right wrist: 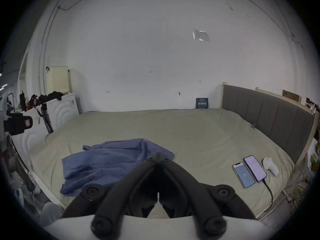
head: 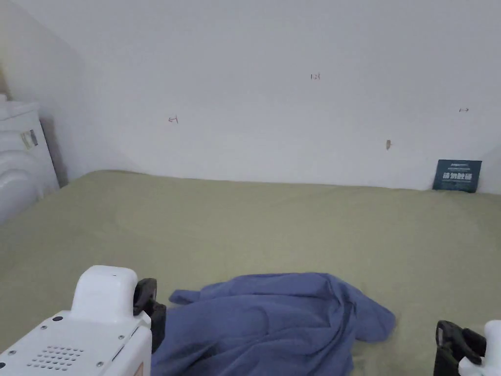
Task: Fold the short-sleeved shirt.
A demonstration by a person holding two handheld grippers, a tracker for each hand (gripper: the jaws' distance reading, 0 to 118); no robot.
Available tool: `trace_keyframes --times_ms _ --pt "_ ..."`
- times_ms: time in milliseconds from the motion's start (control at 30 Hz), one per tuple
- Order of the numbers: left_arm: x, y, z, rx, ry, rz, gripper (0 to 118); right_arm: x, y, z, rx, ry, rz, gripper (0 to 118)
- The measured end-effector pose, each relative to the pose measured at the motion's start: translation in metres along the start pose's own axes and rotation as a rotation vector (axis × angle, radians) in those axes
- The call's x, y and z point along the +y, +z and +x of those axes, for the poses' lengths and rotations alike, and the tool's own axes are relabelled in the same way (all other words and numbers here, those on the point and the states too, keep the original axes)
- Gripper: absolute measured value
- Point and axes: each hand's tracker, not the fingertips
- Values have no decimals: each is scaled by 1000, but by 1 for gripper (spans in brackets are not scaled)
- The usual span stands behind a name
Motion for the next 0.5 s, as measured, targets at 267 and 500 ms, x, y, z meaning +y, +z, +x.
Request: trace_keyframes --times_ms 267,500 --pt "-5 6 -18 54 52 17 0 -2 8 -13 4 40 24 2" --pt "-6 -34 -50 66 63 -58 0 -2 1 -19 7 50 11 2"
